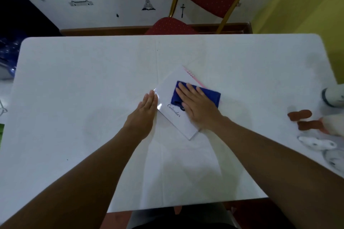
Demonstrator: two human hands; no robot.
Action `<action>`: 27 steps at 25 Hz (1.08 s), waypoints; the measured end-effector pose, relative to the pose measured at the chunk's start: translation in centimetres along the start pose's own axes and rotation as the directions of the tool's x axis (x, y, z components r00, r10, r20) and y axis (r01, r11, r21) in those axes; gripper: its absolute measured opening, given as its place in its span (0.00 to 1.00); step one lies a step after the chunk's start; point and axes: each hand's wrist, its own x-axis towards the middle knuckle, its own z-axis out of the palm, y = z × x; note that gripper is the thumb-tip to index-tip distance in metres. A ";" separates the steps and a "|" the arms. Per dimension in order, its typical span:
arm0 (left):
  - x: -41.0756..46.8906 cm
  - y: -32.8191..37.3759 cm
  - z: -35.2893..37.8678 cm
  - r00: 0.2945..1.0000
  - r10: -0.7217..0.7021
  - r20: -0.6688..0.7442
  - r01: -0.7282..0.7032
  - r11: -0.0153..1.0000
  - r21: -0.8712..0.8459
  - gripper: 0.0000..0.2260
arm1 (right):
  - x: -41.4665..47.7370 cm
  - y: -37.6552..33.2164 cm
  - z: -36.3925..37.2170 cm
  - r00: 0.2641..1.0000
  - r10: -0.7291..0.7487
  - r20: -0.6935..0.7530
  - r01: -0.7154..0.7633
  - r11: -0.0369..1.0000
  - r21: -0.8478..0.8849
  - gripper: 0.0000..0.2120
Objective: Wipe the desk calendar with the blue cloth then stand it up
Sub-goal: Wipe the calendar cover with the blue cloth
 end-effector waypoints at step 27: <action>0.1 -0.4 0.3 1.000 0.010 -0.018 -0.010 1.000 0.000 0.37 | -6.6 -3.6 3.1 0.995 -0.091 0.047 0.094 0.993 -0.066 0.28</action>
